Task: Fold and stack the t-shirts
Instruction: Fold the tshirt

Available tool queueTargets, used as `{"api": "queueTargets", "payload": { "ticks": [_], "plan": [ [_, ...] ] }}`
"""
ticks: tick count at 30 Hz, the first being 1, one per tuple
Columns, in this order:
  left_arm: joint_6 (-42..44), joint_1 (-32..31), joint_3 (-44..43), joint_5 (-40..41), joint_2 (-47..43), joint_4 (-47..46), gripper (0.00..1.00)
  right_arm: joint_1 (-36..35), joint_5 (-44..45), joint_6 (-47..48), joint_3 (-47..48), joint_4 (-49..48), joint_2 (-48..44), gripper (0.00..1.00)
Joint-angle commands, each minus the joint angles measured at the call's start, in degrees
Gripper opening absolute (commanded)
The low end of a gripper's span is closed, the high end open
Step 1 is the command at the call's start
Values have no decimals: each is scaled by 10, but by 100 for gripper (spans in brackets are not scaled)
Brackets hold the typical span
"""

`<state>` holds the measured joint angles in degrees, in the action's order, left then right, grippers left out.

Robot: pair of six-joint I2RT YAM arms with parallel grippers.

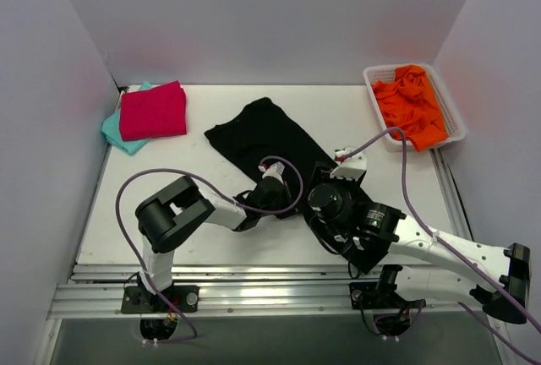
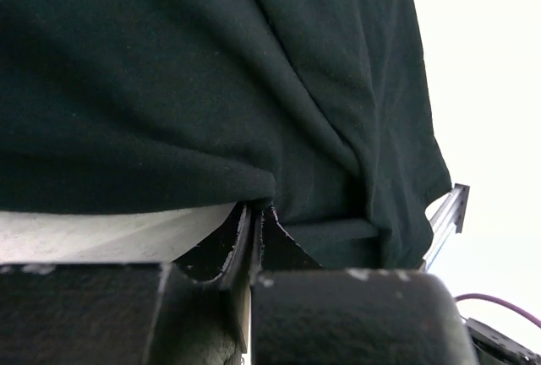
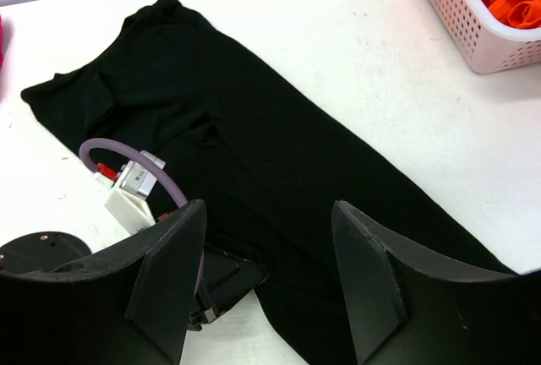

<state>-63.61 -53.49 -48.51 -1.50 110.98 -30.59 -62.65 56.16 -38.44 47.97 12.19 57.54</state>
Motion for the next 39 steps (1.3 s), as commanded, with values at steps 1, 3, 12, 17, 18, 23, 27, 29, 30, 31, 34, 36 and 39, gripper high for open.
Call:
{"api": "queueTargets", "payload": {
  "ticks": [1,3,12,17,18,23,27,29,30,31,34,36,39],
  "plan": [
    [16,18,31,-20,18,40,2,11,18,14,-7,-10,-9,57],
    [20,50,65,-10,-20,41,2,15,13,20,-9,-15,-8,57],
    [83,161,215,70,-295,231,14,34,-62,38,-16,-94,49,58],
    [97,169,204,109,-400,343,94,46,-162,-1,44,-116,193,58],
    [97,168,203,118,-414,356,94,52,-174,-2,55,-145,215,58],
    [111,172,201,156,-494,390,94,126,-231,15,152,-221,409,52],
    [128,179,196,163,-491,379,94,192,-287,81,333,-274,574,43],
    [132,182,197,164,-467,351,94,218,-270,104,423,-245,674,37],
    [132,184,196,163,-455,340,94,227,-279,113,462,-241,702,36],
    [133,192,193,156,-434,324,95,237,-306,120,536,-237,756,35],
    [129,197,189,132,-415,293,99,274,-337,129,650,-192,852,25],
    [126,199,196,122,-417,273,100,297,-349,134,734,-176,886,18],
    [129,202,201,127,-436,279,100,329,-371,129,790,-150,934,16]
  ]
}}
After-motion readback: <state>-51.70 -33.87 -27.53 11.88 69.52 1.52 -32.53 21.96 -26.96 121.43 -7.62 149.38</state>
